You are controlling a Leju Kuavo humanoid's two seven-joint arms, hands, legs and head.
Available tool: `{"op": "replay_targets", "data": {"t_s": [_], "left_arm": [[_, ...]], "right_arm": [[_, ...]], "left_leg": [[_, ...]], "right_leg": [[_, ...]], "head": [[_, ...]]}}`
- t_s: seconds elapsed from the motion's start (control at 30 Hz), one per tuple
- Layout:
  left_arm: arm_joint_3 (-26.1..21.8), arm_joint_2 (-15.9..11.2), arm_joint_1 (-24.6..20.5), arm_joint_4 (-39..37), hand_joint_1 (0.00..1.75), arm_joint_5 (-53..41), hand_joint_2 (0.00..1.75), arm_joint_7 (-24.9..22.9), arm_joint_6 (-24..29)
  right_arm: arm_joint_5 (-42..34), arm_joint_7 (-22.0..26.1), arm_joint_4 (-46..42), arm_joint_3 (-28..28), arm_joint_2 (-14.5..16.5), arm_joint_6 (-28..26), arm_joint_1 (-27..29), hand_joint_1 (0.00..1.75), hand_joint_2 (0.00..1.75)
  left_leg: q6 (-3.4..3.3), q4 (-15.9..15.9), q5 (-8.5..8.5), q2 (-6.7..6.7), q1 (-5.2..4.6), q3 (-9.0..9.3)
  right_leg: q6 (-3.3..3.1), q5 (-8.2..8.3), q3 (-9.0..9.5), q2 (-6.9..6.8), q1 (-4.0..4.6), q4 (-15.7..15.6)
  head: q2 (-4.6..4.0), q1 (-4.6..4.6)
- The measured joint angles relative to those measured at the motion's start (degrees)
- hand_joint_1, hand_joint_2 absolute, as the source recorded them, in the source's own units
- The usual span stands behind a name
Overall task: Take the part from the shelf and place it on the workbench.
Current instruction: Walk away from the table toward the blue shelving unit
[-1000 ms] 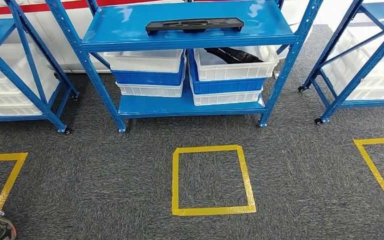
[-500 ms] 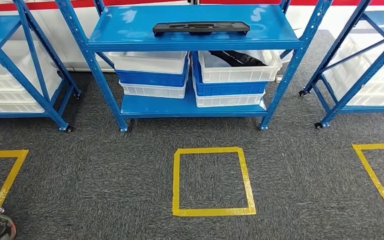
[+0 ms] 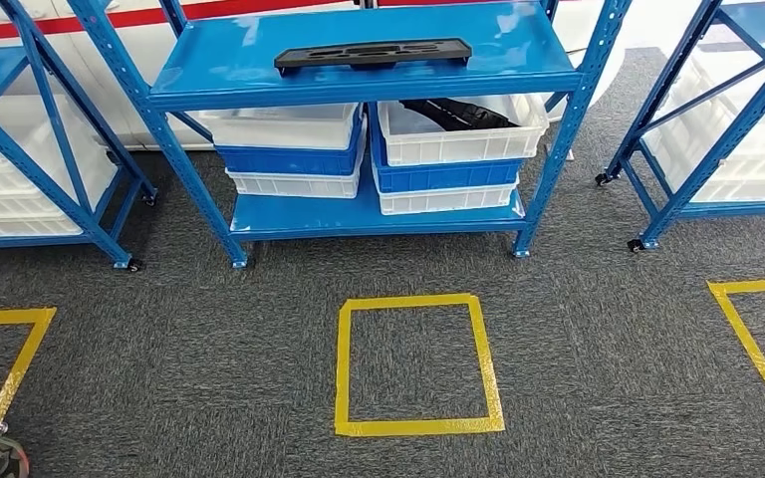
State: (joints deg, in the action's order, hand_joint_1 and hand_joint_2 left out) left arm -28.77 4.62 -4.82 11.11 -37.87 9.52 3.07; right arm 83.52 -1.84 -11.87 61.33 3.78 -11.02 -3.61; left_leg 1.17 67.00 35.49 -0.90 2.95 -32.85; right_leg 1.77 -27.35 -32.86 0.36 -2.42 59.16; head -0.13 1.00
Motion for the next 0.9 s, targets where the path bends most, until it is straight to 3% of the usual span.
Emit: {"op": "replay_targets", "data": {"t_s": [0.07, 0.1, 0.13, 0.2, 0.23, 0.27, 0.37, 0.4, 0.47, 0.9], "left_arm": [[-0.1, 0.0, 0.1, 0.0, 0.0, 0.0, 0.0, 0.0, 0.0], [-0.2, 0.0, 0.2, 0.0, 0.0, 0.0, 0.0, 0.0, 0.0], [-0.3, 0.0, 0.2, 0.0, 0.0, 0.0, 0.0, 0.0, 0.0], [-0.4, 0.0, 0.2, 0.0, 0.0, 0.0, 0.0, 0.0, 0.0], [-0.4, -0.1, 0.2, 0.0, 0.0, 0.0, 0.0, 0.0, 0.0], [-0.4, -0.1, 0.2, 0.0, 0.0, -0.1, 0.0, 0.0, 0.0], [-0.4, 0.0, 0.1, 0.0, 0.0, -0.1, 0.0, 0.0, 0.0], [-0.4, 0.0, 0.2, 0.0, 0.0, -0.1, 0.0, 0.0, 0.0], [-0.5, 0.0, 0.2, 0.0, 0.0, -0.1, 0.0, 0.0, 0.0], [-0.6, 0.0, 0.1, 0.0, 0.0, -0.5, 0.0, 0.2, 0.6]], "right_arm": [[0.0, 0.0, 0.0, 0.0, 0.0, 0.0, 0.0, 0.0, 1.75], [0.0, 0.0, 0.0, 0.0, 0.0, 0.0, 0.0, 0.0, 1.75], [0.0, 0.0, 0.0, 0.0, 0.0, 0.0, 0.0, 0.0, 1.75], [0.0, 0.0, 0.0, 0.0, 0.1, 0.0, 0.0, 0.0, 1.75], [0.0, 0.0, 0.0, 0.0, 0.1, 0.0, -0.1, 0.0, 1.75], [0.0, 0.0, 0.0, 0.0, 0.1, -0.1, -0.2, 0.0, 1.75], [0.0, 0.0, 0.0, 0.0, 0.0, -0.1, -0.1, 0.0, 1.75], [0.0, 0.0, 0.0, 0.0, 0.0, -0.1, -0.1, 0.0, 1.75], [0.0, 0.0, 0.0, 0.0, 0.0, -0.1, -0.1, 0.0, 1.75], [0.4, 0.0, 0.0, -0.2, 0.0, -0.2, -0.2, 0.0, 1.75]], "left_leg": [[-0.56, 6.8, 1.93, 0.45, -0.48, -4.06], [-1.04, 7.5, 1.28, 0.5, -0.73, -4.88], [-1.69, 5.9, -0.49, 0.56, -1.05, -4.58], [-3.43, -1.3, -4.9, 1.07, -1.87, -1.81], [-4.06, -4.5, -6.32, 1.2, -2.25, -0.49], [-3.95, -6.6, -7.08, 1.29, -2.51, 0.33], [-1.9, -7.9, -7.19, 1.11, -2.89, 0.67], [-1.89, -7.9, -7.1, 1.12, -3.03, 0.67], [-2.47, -7.9, -7.17, 1.11, -3.26, 0.67], [-3.0, -7.7, -7.1, 1.09, -3.56, 0.62]], "right_leg": [[-0.42, -0.13, 0.05, 0.32, 0.6, 0.0], [-0.52, -0.19, 0.14, 0.5, 0.9, 0.0], [-0.59, -0.23, 0.28, 0.72, 1.21, 0.0], [-0.63, -0.28, 0.56, 1.18, 1.63, 0.0], [-0.61, -0.29, 0.6, 1.36, 1.87, 0.0], [-0.77, -0.43, 0.49, 1.45, 2.12, 0.1], [-1.47, -0.69, 0.03, 1.39, 2.44, 0.2], [-1.47, -0.62, 0.06, 1.35, 2.35, 0.2], [-1.26, -0.49, 0.19, 1.33, 2.26, 0.1], [-0.71, -0.18, 0.49, 1.36, 1.73, -0.6]], "head": [[0.0, 0.08], [0.0, 0.07], [0.0, 0.07], [0.0, 0.03], [0.0, 0.01], [0.0, -0.01], [0.0, -0.02], [0.0, -0.03], [0.0, -0.04], [0.0, -0.01]]}}
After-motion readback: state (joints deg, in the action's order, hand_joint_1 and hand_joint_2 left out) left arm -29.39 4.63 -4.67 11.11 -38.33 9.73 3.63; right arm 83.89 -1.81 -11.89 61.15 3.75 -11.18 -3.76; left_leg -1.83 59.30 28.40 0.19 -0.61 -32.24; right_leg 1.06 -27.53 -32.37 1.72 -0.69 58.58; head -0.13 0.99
